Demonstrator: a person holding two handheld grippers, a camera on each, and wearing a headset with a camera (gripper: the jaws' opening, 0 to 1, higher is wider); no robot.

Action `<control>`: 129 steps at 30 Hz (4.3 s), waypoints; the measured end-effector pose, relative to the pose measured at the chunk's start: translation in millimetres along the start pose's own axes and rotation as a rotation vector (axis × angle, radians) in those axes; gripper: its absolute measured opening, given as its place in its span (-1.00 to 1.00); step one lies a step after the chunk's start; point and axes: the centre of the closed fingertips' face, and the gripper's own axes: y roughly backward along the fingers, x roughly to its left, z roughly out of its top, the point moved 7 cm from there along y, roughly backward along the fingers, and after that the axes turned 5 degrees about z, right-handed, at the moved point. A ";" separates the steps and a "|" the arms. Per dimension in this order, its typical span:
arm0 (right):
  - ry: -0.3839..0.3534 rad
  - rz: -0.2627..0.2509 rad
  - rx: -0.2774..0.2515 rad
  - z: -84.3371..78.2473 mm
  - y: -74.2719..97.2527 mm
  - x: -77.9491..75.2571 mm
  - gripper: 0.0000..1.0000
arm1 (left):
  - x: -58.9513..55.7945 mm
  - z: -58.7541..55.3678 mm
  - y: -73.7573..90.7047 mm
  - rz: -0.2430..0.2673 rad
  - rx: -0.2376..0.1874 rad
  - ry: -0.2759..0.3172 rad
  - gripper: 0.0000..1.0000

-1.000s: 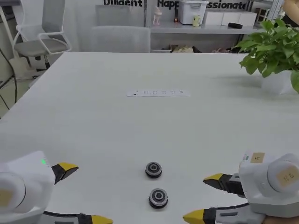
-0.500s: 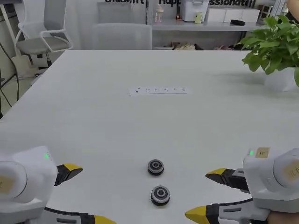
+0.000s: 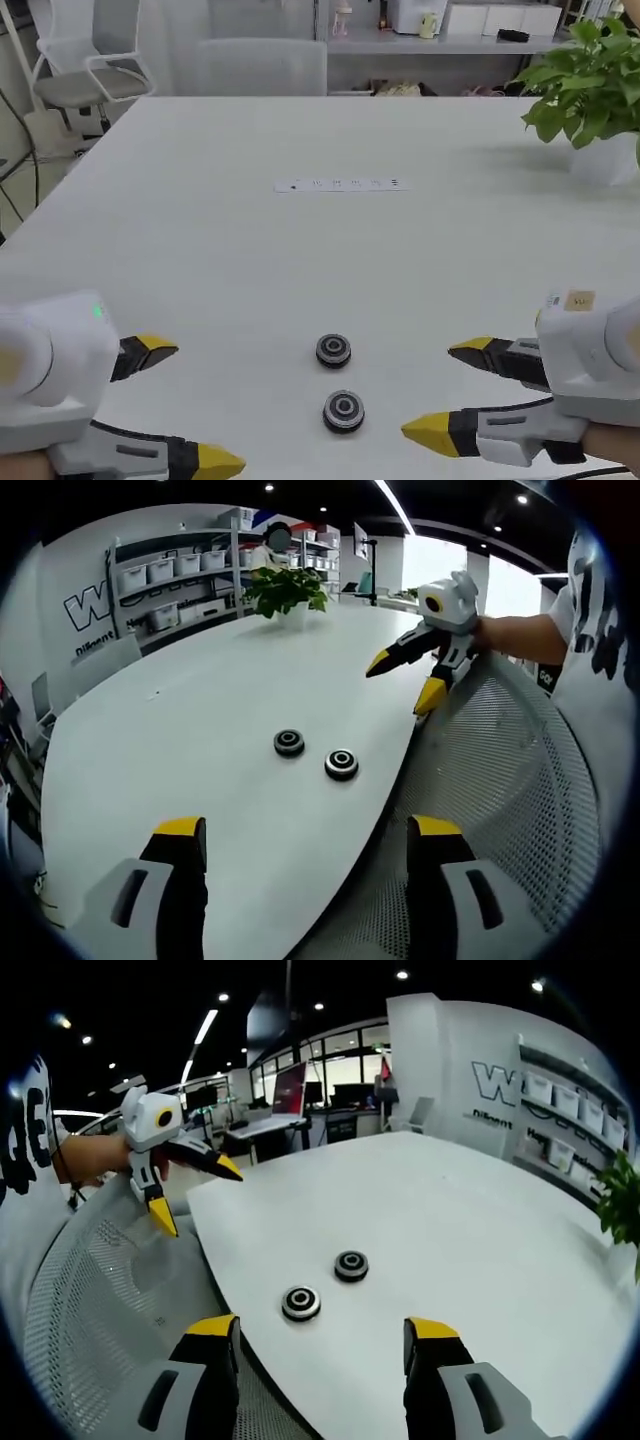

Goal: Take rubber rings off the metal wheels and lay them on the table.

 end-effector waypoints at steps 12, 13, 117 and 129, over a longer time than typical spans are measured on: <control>0.028 -0.002 -0.042 10.0 -5.9 -15.2 0.31 | 8.6 21.6 -21.6 -0.030 -0.017 -0.013 0.61; 0.029 -0.002 -0.045 10.2 -6.1 -15.9 0.31 | 8.9 22.2 -22.3 -0.031 -0.018 -0.011 0.60; 0.220 0.293 0.116 -31.1 -77.7 -16.4 -0.29 | -45.7 22.2 -142.2 -0.319 0.060 -0.214 -0.69; 0.215 0.297 0.109 -28.8 -81.7 -18.3 -0.29 | -43.8 20.3 -142.0 -0.303 0.025 -0.219 -0.78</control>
